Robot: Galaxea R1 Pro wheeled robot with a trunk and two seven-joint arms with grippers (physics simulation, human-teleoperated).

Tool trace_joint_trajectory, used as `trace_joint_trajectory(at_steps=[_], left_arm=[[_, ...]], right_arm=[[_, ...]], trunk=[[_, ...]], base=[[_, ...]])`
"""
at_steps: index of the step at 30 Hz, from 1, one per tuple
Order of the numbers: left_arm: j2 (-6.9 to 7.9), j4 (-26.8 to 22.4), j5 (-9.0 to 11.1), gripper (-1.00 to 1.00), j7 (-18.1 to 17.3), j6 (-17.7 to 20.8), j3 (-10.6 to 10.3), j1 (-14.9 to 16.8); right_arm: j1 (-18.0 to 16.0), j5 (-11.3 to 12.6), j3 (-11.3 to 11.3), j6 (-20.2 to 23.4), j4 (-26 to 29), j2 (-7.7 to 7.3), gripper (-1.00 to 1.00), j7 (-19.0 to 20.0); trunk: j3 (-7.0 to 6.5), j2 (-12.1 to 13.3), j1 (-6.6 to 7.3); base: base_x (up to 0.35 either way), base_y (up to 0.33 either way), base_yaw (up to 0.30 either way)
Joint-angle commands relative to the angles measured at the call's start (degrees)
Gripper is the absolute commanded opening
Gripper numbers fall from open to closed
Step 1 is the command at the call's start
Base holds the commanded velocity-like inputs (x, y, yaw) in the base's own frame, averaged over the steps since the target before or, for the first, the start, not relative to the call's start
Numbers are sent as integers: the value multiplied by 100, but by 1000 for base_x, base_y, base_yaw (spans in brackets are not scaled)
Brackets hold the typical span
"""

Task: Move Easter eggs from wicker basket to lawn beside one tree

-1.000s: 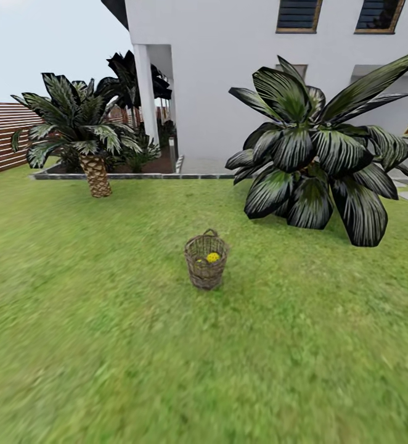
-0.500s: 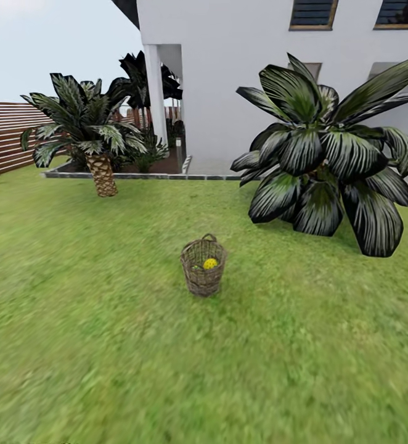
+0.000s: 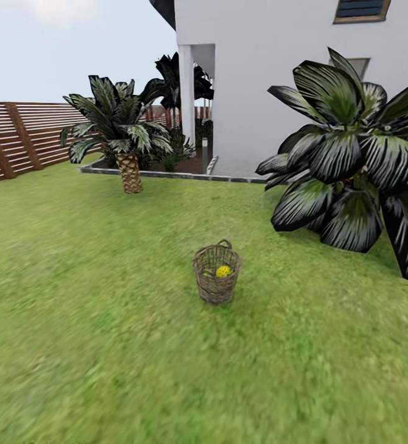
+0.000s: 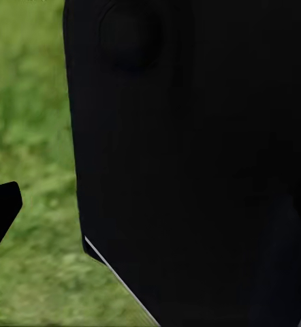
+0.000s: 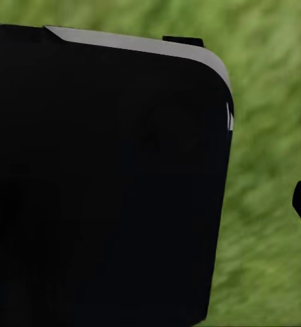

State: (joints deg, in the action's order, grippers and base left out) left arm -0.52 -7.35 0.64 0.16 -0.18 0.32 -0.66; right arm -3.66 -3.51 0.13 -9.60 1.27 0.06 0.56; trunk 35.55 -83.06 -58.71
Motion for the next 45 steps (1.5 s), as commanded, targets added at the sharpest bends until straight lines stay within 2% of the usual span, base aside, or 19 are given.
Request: trace_joint_trajectory(at_steps=[1, 40, 45], left_arm=[[-1, -12, 7, 100, 2, -3, 3, -4], [-9, -12, 7, 100, 2, -6, 3, -4], [-9, -12, 7, 100, 2, -6, 3, -4]], right_arm=[[-3, -36, -4, -15, -4, 1, 100, 5], [-3, -36, -4, -15, -4, 3, 100, 5], [-3, -36, -4, -15, -4, -3, 100, 5]], trunk=[[4, -2, -2], [4, -2, -2], [4, -2, -2]], base=[[177, -292, 292], [162, -297, 291], [164, -295, 114]])
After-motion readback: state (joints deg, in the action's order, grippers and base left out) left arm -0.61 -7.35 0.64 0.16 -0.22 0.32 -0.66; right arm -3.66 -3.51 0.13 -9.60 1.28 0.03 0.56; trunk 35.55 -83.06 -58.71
